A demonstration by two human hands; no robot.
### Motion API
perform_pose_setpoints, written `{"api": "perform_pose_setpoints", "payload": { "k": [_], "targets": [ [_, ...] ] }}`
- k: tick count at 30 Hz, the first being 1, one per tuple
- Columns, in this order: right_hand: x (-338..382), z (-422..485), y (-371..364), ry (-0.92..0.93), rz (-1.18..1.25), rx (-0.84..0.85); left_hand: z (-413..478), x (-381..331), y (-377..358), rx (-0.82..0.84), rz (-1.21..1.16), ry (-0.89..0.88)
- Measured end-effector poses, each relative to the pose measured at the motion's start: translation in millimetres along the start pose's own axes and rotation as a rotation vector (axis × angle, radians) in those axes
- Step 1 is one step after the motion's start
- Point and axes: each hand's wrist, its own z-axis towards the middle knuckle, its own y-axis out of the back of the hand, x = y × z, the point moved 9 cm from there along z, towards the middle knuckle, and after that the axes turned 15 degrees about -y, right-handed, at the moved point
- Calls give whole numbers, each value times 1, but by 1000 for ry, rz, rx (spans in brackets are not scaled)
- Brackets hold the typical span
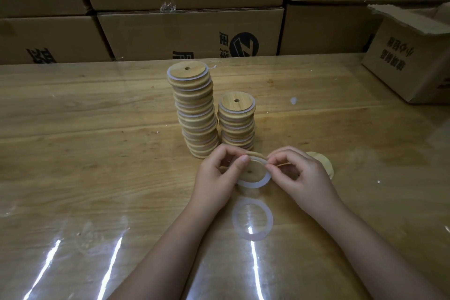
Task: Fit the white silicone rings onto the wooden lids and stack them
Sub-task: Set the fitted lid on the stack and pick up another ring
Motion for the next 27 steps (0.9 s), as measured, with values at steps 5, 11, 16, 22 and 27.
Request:
{"api": "perform_pose_setpoints", "payload": {
  "k": [5,11,16,22,27],
  "targets": [
    [-6,2,-4,-21,-14,24,0,6,3,-37,-45,56],
    [-19,2,-9,-122,-31,73,-1,8,3,-35,-55,80],
    [-21,1,-10,-139,-33,60,-3,5,2,-36,-52,63],
    [-4,0,7,8,50,-57,-3,-5,-11,107,31,-4],
    [-2,0,5,4,93,-11,-1,-4,-6,66,4,14]
  ]
}}
